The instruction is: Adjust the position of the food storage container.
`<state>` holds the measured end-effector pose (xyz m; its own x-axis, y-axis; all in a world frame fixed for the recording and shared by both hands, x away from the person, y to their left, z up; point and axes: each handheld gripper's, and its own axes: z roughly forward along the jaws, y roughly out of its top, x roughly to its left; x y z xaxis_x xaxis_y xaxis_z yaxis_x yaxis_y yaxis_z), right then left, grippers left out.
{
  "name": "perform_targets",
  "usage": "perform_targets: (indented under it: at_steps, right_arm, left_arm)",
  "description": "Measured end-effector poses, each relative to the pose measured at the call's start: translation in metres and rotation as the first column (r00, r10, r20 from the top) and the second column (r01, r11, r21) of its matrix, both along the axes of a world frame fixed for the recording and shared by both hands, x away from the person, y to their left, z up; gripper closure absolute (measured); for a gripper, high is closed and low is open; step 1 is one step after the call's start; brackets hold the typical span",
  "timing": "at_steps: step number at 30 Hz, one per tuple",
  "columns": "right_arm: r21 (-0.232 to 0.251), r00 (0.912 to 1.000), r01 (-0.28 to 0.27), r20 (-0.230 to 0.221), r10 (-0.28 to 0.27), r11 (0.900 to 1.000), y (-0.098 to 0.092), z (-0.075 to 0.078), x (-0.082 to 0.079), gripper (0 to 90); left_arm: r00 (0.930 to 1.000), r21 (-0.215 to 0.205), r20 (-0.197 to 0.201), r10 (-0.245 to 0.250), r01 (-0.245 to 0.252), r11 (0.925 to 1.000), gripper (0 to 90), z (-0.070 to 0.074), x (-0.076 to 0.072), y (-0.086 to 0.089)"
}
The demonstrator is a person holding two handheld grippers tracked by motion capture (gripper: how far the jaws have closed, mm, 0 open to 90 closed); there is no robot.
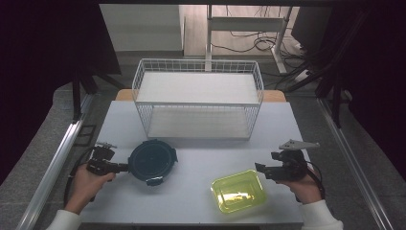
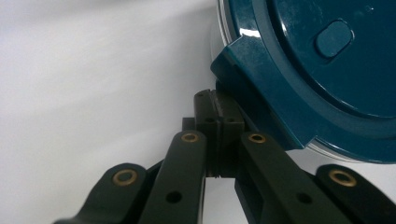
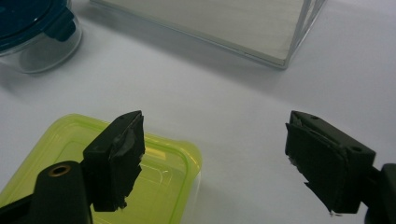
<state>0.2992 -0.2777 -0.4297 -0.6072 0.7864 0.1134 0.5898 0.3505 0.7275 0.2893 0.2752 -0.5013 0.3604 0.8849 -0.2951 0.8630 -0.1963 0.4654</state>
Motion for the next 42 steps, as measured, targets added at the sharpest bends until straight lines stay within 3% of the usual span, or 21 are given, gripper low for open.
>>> perform_targets:
  at_steps: [16, 24, 37, 42]
  right_arm:
    - [-0.003, 0.9999, -0.013, 0.000, 0.013, 1.000, 0.003, 0.001, 0.000, 20.1]
    - [0.005, 0.9999, -0.014, 0.005, 0.014, 1.000, 0.002, 0.004, 0.000, 20.1]
    - [0.005, 0.9996, -0.029, -0.002, 0.029, 1.000, 0.007, 0.004, 0.000, 20.1]
    - [0.005, 0.9996, -0.029, -0.001, 0.029, 1.000, 0.007, 0.005, -0.001, 20.1]
  left_arm:
    - [0.9983, -0.016, 0.005, -0.058, 0.058, 0.9982, 90.0, 0.001, 0.017, -0.037]
    - [0.9983, -0.037, 0.008, -0.058, 0.059, 0.9976, 90.0, 0.000, 0.022, -0.052]
    - [0.9945, -0.063, 0.001, -0.105, 0.105, 0.9925, 90.0, 0.001, 0.031, -0.081]
    - [0.9932, -0.053, 0.007, -0.116, 0.116, 0.9918, 90.0, 0.002, 0.032, -0.089]
